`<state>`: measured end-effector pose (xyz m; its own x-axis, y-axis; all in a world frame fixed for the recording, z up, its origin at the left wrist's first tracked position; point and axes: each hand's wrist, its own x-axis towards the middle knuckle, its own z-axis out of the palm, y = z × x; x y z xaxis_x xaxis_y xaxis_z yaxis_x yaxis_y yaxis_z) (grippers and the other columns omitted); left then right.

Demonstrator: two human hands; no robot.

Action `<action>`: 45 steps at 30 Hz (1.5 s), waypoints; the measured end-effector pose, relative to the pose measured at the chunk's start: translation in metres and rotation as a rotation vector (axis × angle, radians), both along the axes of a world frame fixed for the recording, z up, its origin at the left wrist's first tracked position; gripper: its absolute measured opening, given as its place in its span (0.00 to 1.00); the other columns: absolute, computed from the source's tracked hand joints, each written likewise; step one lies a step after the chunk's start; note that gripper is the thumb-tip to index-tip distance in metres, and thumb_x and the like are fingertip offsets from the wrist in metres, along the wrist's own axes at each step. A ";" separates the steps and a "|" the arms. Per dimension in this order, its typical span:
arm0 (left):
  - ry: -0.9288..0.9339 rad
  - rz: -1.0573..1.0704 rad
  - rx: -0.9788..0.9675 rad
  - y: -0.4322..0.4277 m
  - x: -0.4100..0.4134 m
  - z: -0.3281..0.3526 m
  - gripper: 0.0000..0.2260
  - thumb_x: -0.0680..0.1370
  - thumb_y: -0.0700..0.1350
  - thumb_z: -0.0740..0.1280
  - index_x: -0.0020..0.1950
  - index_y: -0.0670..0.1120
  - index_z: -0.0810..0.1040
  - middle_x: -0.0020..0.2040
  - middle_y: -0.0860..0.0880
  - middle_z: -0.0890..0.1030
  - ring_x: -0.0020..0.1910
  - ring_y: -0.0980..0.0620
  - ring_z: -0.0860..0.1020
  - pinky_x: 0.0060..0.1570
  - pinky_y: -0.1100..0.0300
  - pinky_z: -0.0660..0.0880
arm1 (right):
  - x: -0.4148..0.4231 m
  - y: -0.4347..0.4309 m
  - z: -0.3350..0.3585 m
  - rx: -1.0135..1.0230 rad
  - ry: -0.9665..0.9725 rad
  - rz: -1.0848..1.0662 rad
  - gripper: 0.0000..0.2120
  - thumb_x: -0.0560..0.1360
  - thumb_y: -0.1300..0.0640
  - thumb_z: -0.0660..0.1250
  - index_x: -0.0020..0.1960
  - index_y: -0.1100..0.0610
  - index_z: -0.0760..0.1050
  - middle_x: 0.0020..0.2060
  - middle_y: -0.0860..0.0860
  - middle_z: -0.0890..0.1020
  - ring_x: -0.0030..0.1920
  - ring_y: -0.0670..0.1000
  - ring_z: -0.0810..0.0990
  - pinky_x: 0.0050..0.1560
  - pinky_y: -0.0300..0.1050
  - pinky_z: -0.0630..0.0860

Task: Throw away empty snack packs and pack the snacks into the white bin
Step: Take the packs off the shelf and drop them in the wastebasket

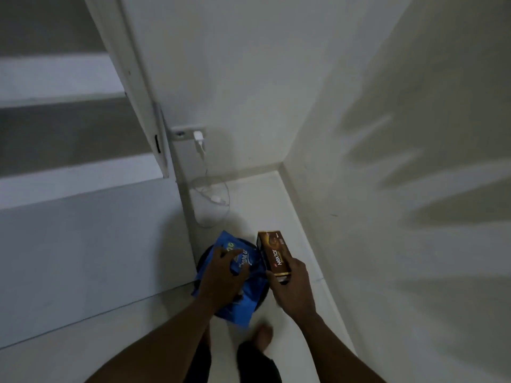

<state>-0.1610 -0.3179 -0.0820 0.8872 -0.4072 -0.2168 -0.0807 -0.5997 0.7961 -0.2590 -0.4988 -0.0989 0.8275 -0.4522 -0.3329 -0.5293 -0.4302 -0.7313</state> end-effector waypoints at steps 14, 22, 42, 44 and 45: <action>0.423 0.475 0.221 -0.037 -0.033 -0.216 0.14 0.78 0.53 0.69 0.59 0.47 0.79 0.55 0.51 0.68 0.50 0.51 0.76 0.47 0.58 0.72 | 0.058 -0.026 -0.211 0.211 0.321 0.232 0.31 0.69 0.42 0.71 0.71 0.40 0.68 0.58 0.46 0.76 0.54 0.46 0.80 0.49 0.47 0.82; 0.527 0.553 0.294 -0.057 -0.024 -0.330 0.20 0.78 0.55 0.68 0.65 0.45 0.76 0.63 0.45 0.69 0.48 0.53 0.72 0.42 0.63 0.70 | 0.068 -0.047 -0.301 0.266 0.566 0.159 0.13 0.78 0.51 0.68 0.61 0.51 0.78 0.45 0.46 0.81 0.47 0.47 0.81 0.38 0.33 0.72; 0.622 0.452 0.143 -0.058 -0.020 -0.253 0.25 0.77 0.51 0.71 0.71 0.44 0.72 0.67 0.43 0.72 0.66 0.45 0.73 0.64 0.50 0.72 | 0.064 -0.039 -0.213 0.202 0.517 0.048 0.20 0.77 0.45 0.65 0.61 0.59 0.77 0.51 0.53 0.82 0.52 0.54 0.81 0.52 0.49 0.78; 0.659 0.478 0.232 -0.054 -0.035 -0.249 0.23 0.75 0.53 0.71 0.67 0.46 0.75 0.64 0.45 0.75 0.63 0.44 0.75 0.60 0.54 0.73 | 0.043 -0.037 -0.208 0.211 0.571 -0.012 0.16 0.79 0.50 0.66 0.60 0.59 0.76 0.51 0.53 0.80 0.52 0.54 0.80 0.55 0.50 0.77; 0.667 0.478 0.271 -0.049 -0.043 -0.252 0.22 0.74 0.57 0.70 0.65 0.50 0.76 0.62 0.47 0.77 0.61 0.45 0.76 0.58 0.54 0.73 | 0.031 -0.034 -0.212 0.218 0.607 -0.043 0.17 0.79 0.50 0.66 0.61 0.59 0.76 0.53 0.54 0.81 0.54 0.55 0.80 0.57 0.52 0.77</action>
<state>-0.2041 -0.3672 -0.3337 0.6033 0.1183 -0.7887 0.6615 -0.6266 0.4120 -0.2276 -0.5328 -0.3113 0.4460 -0.3499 -0.8238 -0.8896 -0.2744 -0.3651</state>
